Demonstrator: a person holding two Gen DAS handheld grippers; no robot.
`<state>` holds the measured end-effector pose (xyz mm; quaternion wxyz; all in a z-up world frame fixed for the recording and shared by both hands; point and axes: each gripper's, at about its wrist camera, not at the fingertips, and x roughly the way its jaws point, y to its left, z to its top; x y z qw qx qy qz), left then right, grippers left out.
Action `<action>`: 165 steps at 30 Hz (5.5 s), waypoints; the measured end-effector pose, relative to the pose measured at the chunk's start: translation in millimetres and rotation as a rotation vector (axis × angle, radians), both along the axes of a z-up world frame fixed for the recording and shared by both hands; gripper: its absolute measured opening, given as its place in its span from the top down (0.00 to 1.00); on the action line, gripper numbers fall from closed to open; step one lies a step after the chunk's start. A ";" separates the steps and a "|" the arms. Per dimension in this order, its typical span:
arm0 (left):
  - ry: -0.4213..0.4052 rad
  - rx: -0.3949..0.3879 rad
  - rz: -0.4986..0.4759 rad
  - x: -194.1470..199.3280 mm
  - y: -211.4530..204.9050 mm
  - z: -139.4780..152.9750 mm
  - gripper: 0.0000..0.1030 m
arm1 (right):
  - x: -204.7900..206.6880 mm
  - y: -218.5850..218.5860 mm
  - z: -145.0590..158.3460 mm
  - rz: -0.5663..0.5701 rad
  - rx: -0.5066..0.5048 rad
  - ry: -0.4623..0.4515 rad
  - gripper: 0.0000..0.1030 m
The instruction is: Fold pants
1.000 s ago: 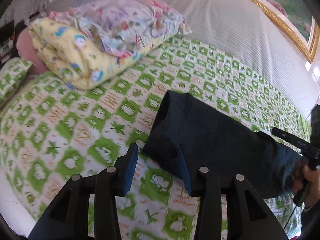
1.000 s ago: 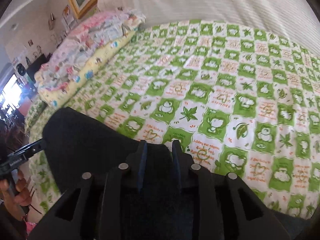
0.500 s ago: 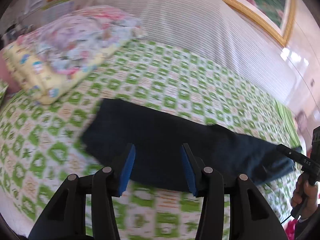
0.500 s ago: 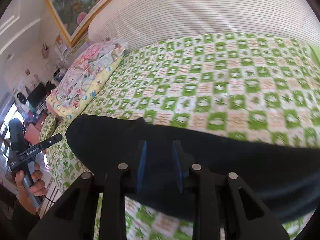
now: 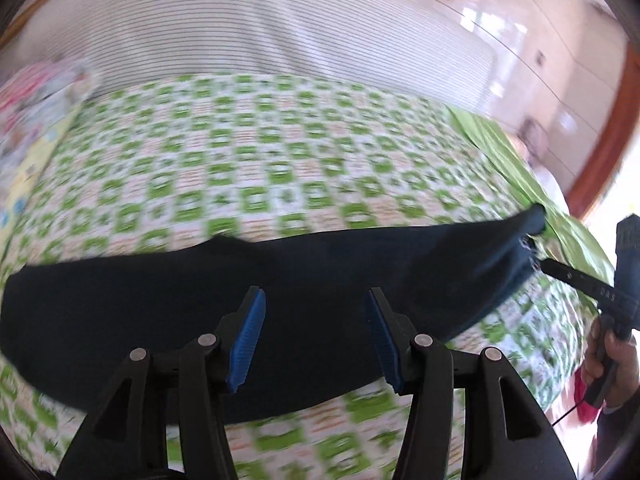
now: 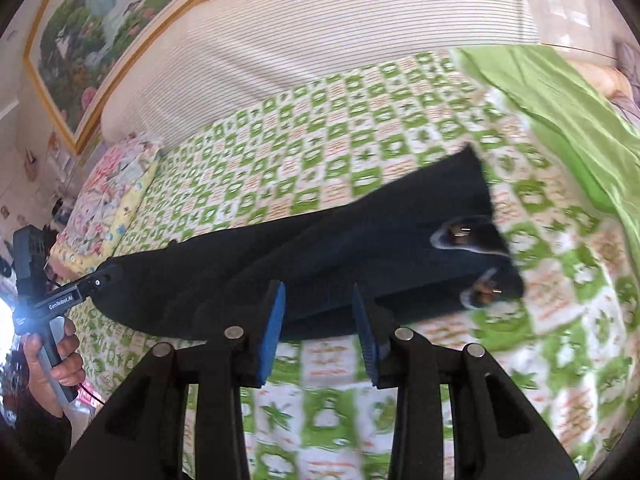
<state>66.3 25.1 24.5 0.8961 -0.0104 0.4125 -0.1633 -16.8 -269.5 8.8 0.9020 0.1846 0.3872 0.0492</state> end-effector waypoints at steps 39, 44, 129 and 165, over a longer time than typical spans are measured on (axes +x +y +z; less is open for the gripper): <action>0.119 0.247 -0.471 95.1 -258.5 -38.8 0.43 | 1.4 -117.3 -7.3 0.124 -0.003 0.072 0.97; 0.092 0.297 -0.460 102.6 -273.8 -55.8 0.41 | 6.4 -111.7 -22.5 0.075 -0.044 0.103 0.97; 0.256 -0.331 -0.210 83.8 -6.9 -52.3 0.98 | 76.3 79.8 -48.3 0.414 0.611 0.045 0.86; 0.235 -0.451 -0.120 20.8 33.0 -33.0 0.97 | 83.8 69.4 -5.1 0.320 0.467 0.009 0.56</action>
